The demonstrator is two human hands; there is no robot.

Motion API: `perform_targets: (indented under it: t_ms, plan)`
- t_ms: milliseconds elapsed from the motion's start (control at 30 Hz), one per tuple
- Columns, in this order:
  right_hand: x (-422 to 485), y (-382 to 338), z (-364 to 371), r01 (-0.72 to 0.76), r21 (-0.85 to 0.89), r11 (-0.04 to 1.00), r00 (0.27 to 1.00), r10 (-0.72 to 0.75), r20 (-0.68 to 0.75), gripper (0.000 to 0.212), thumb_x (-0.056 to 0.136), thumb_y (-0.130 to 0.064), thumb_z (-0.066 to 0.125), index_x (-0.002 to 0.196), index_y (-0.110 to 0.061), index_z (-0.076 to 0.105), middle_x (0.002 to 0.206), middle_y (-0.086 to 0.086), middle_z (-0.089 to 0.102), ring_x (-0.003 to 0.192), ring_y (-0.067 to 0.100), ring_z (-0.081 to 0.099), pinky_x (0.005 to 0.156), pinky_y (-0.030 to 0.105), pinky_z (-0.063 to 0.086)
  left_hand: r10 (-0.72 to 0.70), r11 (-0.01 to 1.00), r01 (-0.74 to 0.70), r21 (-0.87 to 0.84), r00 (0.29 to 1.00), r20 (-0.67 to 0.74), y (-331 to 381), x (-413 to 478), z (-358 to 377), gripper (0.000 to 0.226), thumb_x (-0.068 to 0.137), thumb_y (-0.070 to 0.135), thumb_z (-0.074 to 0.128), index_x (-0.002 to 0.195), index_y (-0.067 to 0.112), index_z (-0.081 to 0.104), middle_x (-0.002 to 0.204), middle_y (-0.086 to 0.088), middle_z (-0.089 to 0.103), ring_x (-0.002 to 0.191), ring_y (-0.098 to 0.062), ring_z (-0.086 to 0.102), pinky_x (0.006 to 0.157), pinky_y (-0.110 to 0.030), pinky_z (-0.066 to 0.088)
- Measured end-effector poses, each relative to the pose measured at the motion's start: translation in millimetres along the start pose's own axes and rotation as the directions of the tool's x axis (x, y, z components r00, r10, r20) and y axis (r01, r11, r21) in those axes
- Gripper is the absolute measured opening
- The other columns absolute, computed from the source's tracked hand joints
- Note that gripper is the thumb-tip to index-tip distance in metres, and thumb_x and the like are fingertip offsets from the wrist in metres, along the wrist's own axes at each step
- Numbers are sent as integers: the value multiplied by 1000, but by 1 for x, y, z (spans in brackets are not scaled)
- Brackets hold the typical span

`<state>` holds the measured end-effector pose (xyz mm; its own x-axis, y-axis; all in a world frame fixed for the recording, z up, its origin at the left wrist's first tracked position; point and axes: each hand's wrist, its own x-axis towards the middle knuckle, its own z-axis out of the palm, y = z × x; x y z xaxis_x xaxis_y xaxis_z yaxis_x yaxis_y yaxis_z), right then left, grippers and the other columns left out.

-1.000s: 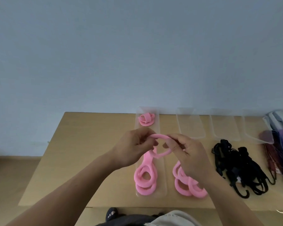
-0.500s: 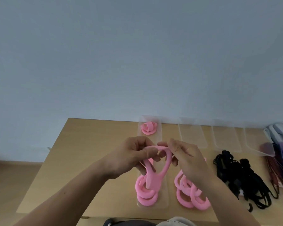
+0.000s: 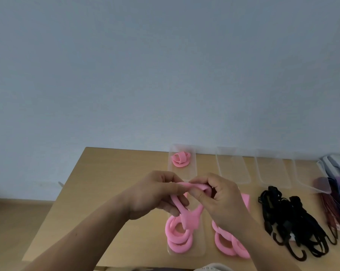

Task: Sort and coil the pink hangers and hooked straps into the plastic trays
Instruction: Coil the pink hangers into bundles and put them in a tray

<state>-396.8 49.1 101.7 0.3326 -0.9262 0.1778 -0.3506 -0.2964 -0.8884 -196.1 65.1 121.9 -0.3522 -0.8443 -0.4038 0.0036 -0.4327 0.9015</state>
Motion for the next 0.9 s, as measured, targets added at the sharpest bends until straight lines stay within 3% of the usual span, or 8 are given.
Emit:
perform_targets:
  t_ms: [100, 267, 467, 533, 633, 700, 833, 900]
  plan:
    - [-1, 3, 4, 106, -45, 993, 994, -107, -33, 18, 82, -11, 76, 90, -27, 73, 79, -19, 67, 70, 7, 61, 62, 12, 45, 21, 1000, -21, -18, 999, -47, -1, 1, 1, 33, 87, 28, 67, 101, -1, 70, 86, -18, 71, 76, -27, 68, 66, -31, 56]
    - [-1, 8, 9, 191, -133, 973, 976, -202, -81, 12, 81, -20, 72, 92, -24, 74, 82, -17, 66, 70, 4, 59, 60, 11, 43, 89, 996, -88, 15, 991, -95, -5, 2, 4, 14, 93, 11, 65, 95, 2, 75, 84, -15, 72, 74, -22, 68, 65, -26, 55]
    - [-1, 10, 5, -35, 175, 984, 999, 33, 17, 20, 78, -45, 74, 93, -32, 72, 84, -6, 70, 77, 16, 66, 68, 32, 56, 196, 977, -175, 122, 963, -185, -8, 0, 2, 7, 86, 6, 73, 89, 10, 78, 80, -9, 75, 67, -14, 64, 67, -24, 53]
    - [0, 9, 6, -120, 272, 955, 992, 105, 68, 24, 80, -50, 73, 97, -33, 72, 86, -5, 71, 80, 12, 68, 69, 27, 54, 233, 965, -198, 172, 947, -220, -11, 1, 3, 8, 84, 6, 75, 89, 12, 76, 74, 0, 73, 65, -10, 62, 69, -24, 54]
    - [2, 6, 7, -209, 352, 913, 976, 172, 133, 29, 77, -41, 71, 103, -28, 70, 93, 0, 73, 82, 15, 70, 69, 25, 55, 295, 950, -254, 181, 922, -250, -11, 2, 6, 12, 79, 4, 76, 88, 12, 75, 74, 4, 72, 67, -6, 61, 66, -19, 51]
    - [2, 5, 5, -212, 361, 908, 975, 172, 138, 24, 76, -36, 72, 98, -26, 71, 93, 6, 72, 82, 22, 71, 65, 27, 56, 324, 941, -283, 187, 913, -247, -10, 2, 6, 15, 74, 11, 75, 89, 14, 75, 81, -1, 72, 72, -8, 63, 68, -20, 51]
    - [1, 3, 2, -171, 348, 922, 984, 142, 108, 20, 78, -33, 71, 96, -22, 70, 88, 5, 73, 73, 24, 72, 59, 28, 57, 273, 950, -233, 209, 944, -186, -12, 3, 4, 39, 74, 22, 75, 112, 16, 65, 94, -7, 71, 79, -11, 66, 76, -27, 56]
    - [1, 3, 2, -165, 334, 928, 986, 146, 82, 22, 79, -33, 71, 96, -19, 70, 82, 6, 72, 62, 22, 69, 56, 28, 55, 240, 955, -209, 208, 961, -138, -12, 2, 4, 30, 81, 25, 74, 106, 10, 67, 91, -7, 74, 76, -15, 69, 72, -28, 56]
